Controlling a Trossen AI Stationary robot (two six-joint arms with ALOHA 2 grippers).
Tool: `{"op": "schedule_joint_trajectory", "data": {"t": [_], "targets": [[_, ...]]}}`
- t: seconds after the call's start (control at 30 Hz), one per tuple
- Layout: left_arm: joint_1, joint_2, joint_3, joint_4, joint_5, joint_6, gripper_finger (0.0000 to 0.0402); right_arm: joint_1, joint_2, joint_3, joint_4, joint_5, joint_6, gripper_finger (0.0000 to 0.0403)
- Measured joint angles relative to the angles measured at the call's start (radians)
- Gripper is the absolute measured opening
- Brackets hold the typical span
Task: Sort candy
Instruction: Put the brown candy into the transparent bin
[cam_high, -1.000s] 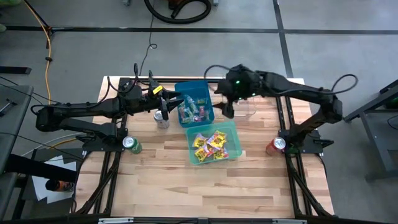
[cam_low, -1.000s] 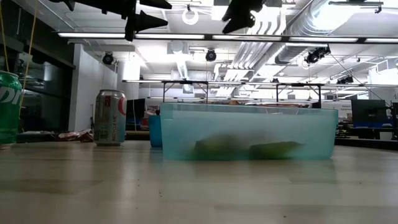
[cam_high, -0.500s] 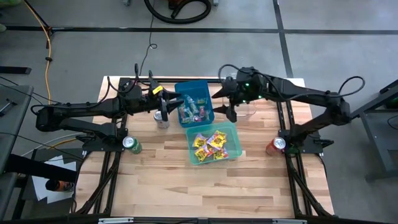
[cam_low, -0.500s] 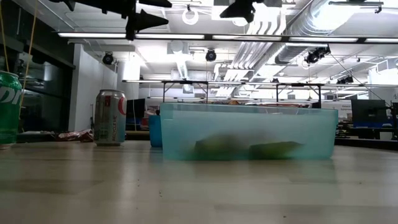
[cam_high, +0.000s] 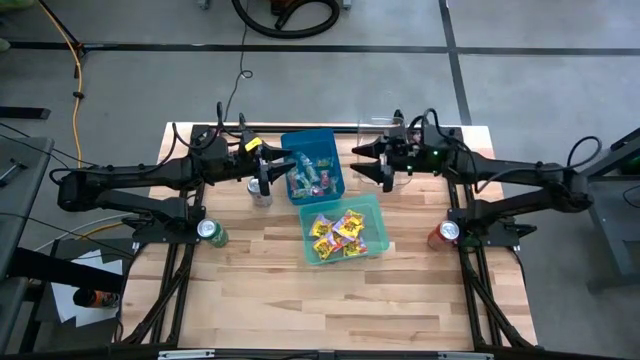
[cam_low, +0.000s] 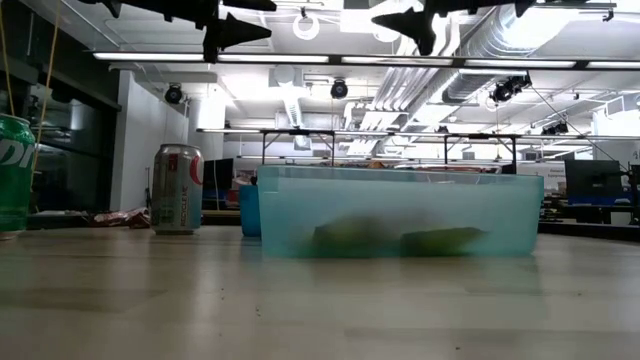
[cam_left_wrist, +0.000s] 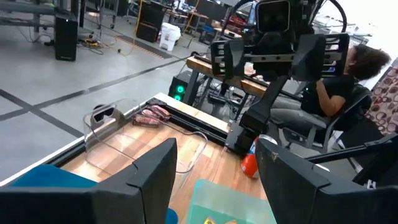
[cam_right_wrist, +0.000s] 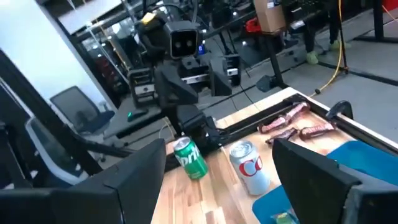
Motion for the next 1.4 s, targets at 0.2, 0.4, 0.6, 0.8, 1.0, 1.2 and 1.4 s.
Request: {"op": "schedule_joint_trajectory", "data": {"t": [0.2, 0.4, 0.6, 0.8, 1.0, 1.2, 1.4], "targets": [[0.004, 0.0, 0.023, -0.071, -0.086, -0.15, 0.0205, 0.0, 0.032, 0.0, -0.004, 0.013, 0.005, 0.0291], [0.123, 0.079, 0.309, -0.62, -0.208, -0.153, 0.018, 0.0, 0.051, 0.0, -0.006, 0.015, 0.01, 0.0291], [0.347, 0.233, 0.474, -1.083, -0.267, -0.134, 0.0159, 0.0, 0.052, 0.0, -0.032, 0.016, 0.012, 0.0291], [0.464, 0.315, 0.358, -1.224, -0.266, -0.209, 0.0157, 0.0, 0.052, 0.0, -0.059, 0.016, 0.023, 0.0291], [0.486, 0.319, 0.11, -1.083, -0.234, -0.284, 0.0157, 0.0, 0.052, 0.0, -0.069, 0.016, 0.03, 0.0291], [0.514, 0.314, -0.018, -0.878, -0.162, -0.353, 0.0157, 0.0, 0.052, 0.0, -0.076, 0.016, 0.03, 0.0291], [0.546, 0.317, -0.036, -0.826, -0.216, -0.376, 0.0157, 0.0, 0.052, 0.0, -0.087, 0.017, 0.053, 0.0291]]}}
